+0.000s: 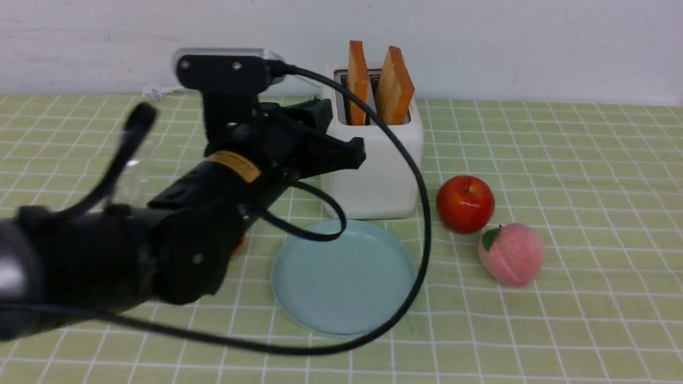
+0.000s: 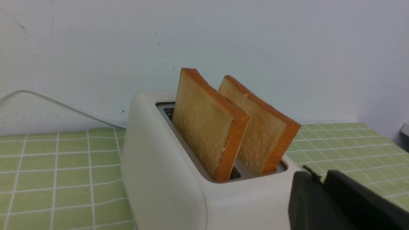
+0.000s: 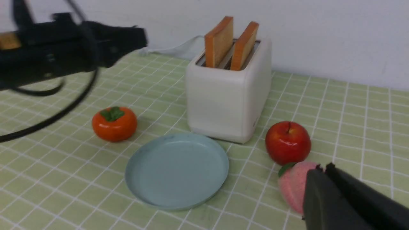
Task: Take toasted bread from bread machine on green coffee tablecloth place on plate.
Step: 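Reach for a toast slice standing in the toaster with the left gripper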
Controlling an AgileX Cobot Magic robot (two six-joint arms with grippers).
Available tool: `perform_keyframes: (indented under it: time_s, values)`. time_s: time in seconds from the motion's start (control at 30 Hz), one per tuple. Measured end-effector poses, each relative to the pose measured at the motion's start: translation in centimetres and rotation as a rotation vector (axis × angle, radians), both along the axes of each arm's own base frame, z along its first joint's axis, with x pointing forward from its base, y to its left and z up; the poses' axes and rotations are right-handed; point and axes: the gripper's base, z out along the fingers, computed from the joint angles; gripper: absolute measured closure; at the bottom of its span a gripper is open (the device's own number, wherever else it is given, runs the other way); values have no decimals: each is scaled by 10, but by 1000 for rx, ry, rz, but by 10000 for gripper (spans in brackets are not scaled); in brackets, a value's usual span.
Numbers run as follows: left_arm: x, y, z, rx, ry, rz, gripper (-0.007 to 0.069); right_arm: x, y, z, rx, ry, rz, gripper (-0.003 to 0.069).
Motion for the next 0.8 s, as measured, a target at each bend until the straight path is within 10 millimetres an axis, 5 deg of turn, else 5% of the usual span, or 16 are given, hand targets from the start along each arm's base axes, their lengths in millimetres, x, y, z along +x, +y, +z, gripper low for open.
perform_keyframes:
  time_s: [0.3,0.57,0.8]
  values:
    - [56,-41,-22,81,-33,9,191,-1,1,-1,-9,4,20,659]
    - [94,-44,-26,80,-35,116,145,-1,1,-1,-10,2,20,658]
    - [108,-54,-29,110,-64,115,152,-1,1,0,-8,-4,16,657]
